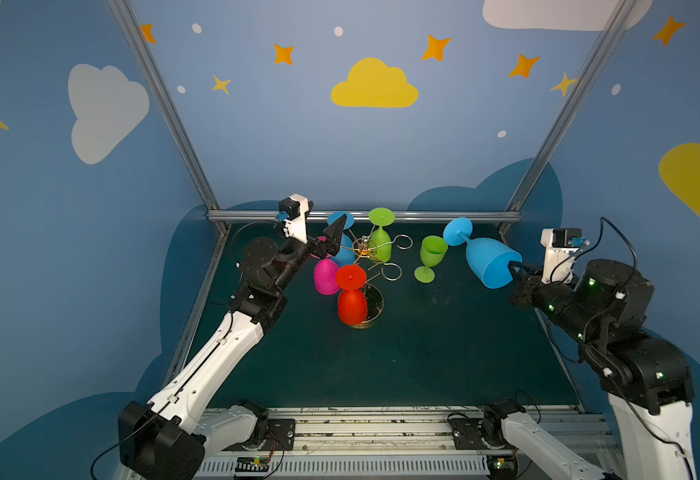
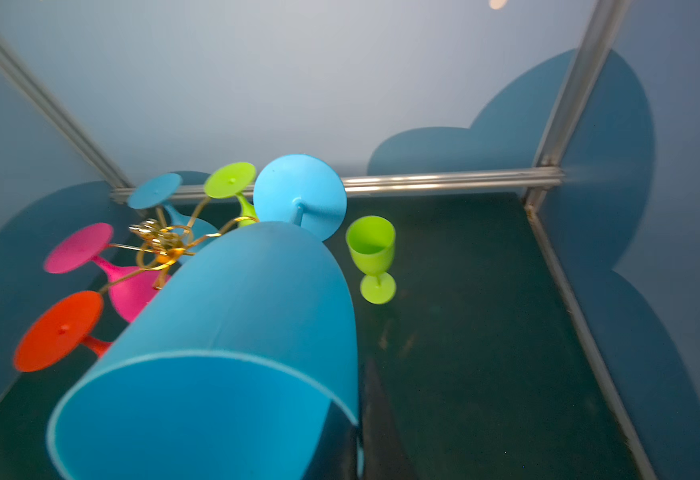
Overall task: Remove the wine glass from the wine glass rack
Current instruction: 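Lower the blue glass upright onto the table beside the green glass with the right gripper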
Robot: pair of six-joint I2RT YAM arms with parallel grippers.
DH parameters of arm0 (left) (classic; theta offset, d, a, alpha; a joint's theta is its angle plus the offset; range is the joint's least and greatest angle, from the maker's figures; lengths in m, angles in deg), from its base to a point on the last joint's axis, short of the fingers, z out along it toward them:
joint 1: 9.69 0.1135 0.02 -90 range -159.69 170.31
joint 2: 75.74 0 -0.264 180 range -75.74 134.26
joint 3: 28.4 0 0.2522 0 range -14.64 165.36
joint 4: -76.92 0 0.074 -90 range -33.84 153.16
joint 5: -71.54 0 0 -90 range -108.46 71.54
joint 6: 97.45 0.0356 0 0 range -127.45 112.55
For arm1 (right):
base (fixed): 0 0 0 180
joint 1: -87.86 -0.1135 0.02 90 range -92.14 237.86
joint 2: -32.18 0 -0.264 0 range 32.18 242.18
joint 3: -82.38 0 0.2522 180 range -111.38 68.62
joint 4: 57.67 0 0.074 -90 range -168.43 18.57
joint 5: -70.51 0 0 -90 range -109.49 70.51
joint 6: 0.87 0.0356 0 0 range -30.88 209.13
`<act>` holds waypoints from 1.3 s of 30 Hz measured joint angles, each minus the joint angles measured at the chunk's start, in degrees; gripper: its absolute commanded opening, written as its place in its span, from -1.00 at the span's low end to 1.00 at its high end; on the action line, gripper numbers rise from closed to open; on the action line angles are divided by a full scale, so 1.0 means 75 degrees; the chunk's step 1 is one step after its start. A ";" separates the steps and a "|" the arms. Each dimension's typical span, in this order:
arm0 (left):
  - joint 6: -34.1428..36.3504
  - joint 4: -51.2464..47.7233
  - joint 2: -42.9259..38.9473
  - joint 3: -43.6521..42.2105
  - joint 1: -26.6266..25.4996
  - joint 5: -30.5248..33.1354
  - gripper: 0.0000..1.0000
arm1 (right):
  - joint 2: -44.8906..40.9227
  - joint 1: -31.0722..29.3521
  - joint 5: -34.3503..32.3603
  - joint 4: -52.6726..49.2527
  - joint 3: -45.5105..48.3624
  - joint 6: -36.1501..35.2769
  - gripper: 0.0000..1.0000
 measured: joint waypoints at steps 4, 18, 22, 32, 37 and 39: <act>-0.0210 0.0114 -0.0300 -0.0312 0.0291 0.0201 0.87 | 0.0224 0.0041 -0.0600 -0.1029 0.0038 -0.0149 -1.00; -0.0749 0.0023 -0.1212 -0.1212 0.0866 0.0469 0.90 | 0.2862 0.0979 -0.1128 -0.1078 0.1049 -0.0743 -1.00; -0.0734 -0.0114 -0.1463 -0.1271 0.0892 0.0507 0.91 | 0.3386 0.1378 -0.0775 -0.0618 0.1026 -0.0755 -1.00; -0.0708 -0.0309 -0.1749 -0.1288 0.0898 0.0562 0.92 | 0.4983 0.1888 -0.0248 0.0152 0.0114 -0.0749 -1.00; -0.0647 -0.0606 -0.2002 -0.1378 0.0947 0.0580 0.92 | 0.5957 0.1988 -0.0166 0.0315 -0.0501 -0.0804 -1.00; -0.0603 -0.0717 -0.2124 -0.1387 0.0962 0.0595 0.92 | 0.6295 0.2002 -0.0157 0.0350 -0.0772 -0.0825 -1.00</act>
